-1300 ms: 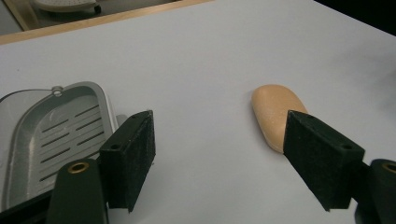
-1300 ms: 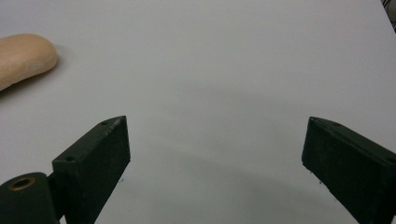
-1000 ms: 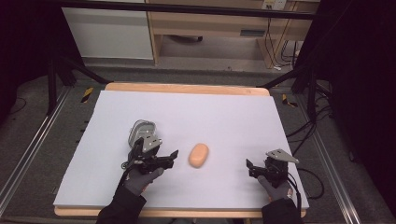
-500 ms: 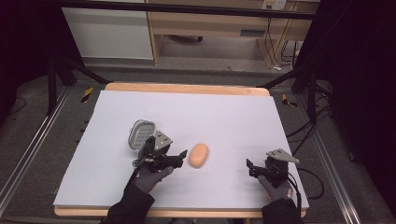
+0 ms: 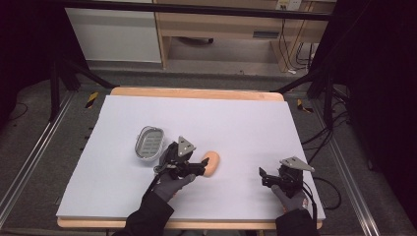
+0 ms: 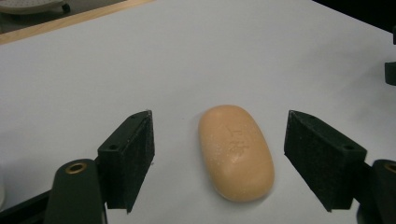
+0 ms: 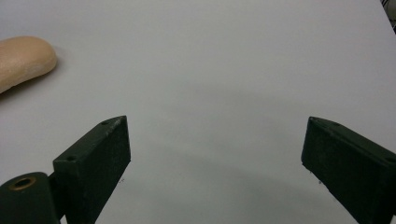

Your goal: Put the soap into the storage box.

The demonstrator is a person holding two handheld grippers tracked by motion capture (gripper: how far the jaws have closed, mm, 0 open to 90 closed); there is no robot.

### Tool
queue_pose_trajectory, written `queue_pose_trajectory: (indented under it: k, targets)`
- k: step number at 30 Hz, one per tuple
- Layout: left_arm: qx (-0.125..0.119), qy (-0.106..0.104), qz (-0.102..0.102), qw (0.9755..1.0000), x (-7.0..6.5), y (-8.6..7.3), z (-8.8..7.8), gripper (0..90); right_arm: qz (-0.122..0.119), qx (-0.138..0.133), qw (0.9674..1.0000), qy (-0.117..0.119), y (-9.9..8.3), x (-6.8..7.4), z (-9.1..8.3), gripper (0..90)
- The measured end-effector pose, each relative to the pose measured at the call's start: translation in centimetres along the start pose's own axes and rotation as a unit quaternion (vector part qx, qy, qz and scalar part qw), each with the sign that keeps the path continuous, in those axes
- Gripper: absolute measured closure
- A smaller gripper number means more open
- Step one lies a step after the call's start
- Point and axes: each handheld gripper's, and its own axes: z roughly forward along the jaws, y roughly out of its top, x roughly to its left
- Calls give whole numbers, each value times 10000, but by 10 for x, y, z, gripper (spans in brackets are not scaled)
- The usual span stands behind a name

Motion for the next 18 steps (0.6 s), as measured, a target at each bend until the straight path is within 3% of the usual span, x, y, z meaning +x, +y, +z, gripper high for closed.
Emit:
queue_pose_trajectory:
  k: [18]
  targets:
    - [242,-25,31,9997,-10,1,32,231,-10,9,10000,-15,0,0,1,83]
